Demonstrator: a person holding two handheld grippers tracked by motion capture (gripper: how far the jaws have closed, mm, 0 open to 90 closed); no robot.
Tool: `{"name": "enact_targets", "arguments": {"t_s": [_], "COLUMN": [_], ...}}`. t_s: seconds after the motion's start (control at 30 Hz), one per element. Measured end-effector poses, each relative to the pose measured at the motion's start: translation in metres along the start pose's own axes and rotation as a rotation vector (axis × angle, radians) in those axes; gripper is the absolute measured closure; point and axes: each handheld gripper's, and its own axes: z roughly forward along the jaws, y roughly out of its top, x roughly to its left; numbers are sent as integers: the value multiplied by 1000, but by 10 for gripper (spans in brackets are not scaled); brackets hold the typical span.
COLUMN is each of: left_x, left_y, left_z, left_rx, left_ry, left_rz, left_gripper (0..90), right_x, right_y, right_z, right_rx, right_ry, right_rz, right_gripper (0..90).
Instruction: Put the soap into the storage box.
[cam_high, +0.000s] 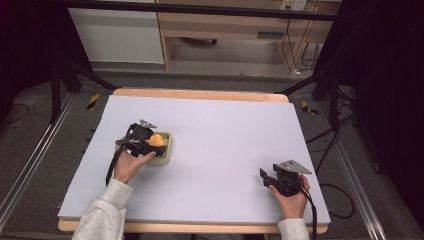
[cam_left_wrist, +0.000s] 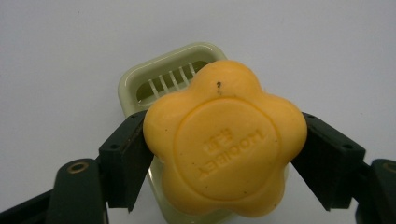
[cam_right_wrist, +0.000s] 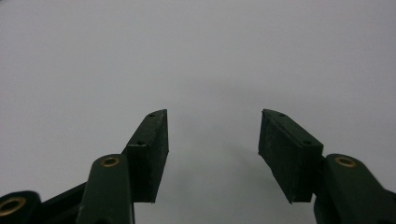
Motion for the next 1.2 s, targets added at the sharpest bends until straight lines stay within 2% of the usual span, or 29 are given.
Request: {"name": "enact_targets", "arguments": {"t_s": [0.4,0.8,1.2], "left_x": [1,0,0], "left_y": [-4,-6,-7], "left_z": [8,14,16], "left_rx": [21,45,45], "left_ry": [-2,4,9], "left_rz": [-7,9,2], "left_gripper": [247,248,247], "right_x": [0,1,1], "right_y": [0,0,0], "right_z": [0,0,0], "right_rx": [2,8,7], "right_ry": [-1,6,0], "right_rz": [-3,5,-6], "right_gripper": [431,431,431]}}
